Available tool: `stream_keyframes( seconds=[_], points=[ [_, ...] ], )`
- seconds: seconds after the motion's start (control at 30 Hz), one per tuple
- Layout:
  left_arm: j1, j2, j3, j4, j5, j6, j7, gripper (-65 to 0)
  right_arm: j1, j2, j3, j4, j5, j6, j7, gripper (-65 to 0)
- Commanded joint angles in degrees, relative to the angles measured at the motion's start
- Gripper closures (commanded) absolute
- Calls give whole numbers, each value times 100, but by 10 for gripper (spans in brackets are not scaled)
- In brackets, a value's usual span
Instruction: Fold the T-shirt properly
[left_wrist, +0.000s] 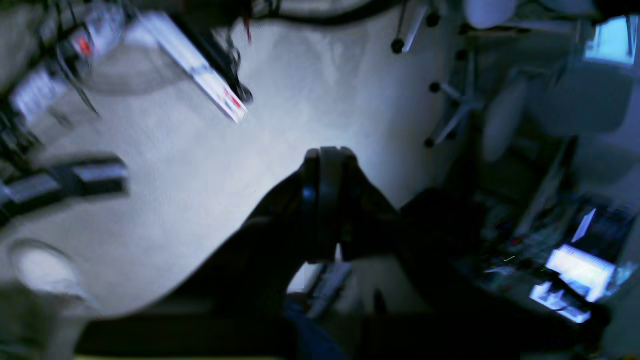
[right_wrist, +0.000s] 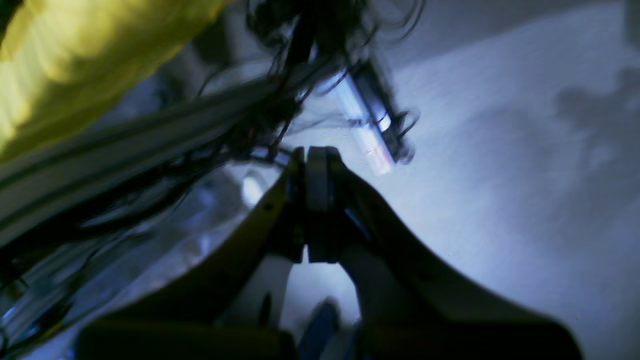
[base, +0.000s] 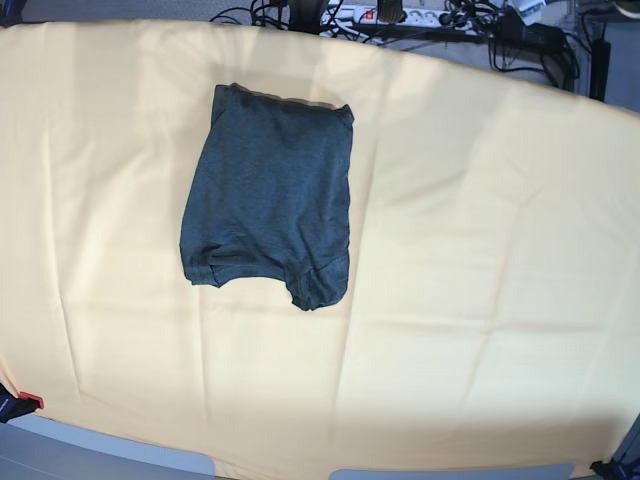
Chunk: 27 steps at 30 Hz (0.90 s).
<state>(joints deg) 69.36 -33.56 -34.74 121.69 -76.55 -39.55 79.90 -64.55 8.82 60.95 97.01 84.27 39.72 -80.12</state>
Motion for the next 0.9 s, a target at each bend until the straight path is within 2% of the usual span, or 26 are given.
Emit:
stream_keyframes(
  seconds=[0.0, 0.1, 0.2, 0.33, 0.47, 0.7, 0.8, 0.87],
  points=[
    [120, 48, 37, -79, 15, -45, 10, 0, -129, 59, -94, -44, 73, 28, 12, 0],
    [109, 129, 328, -627, 400, -45, 10, 0, -109, 61, -599, -240, 73, 28, 258, 0],
    [-138, 120, 730, -1274, 907, -45, -584, 0, 55, 61, -1086, -328, -686, 28, 748, 0],
    [-890, 122, 1436, -2319, 1373, -45, -887, 0, 380, 94, -1687, -579, -1698, 28, 1467, 0],
    [-1738, 173, 2162, -3532, 1880, -45, -1569, 0, 728, 181, -2295, -1021, -2570, 28, 2164, 0],
    [-3305, 761, 2726, -5525, 2796, -45, -2590, 0, 1604, 437, -3333, -2446, -4017, 28, 3665, 0],
    [-3871, 1040, 2723, -6214, 3331, -45, -3421, 0, 2162, 437, -3646, -3195, -4822, 28, 4625, 0],
    [-4234, 1200, 2723, -6638, 3926, -45, -4140, 0, 2562, 437, -3823, -3718, -5359, 28, 5348, 0]
  ],
)
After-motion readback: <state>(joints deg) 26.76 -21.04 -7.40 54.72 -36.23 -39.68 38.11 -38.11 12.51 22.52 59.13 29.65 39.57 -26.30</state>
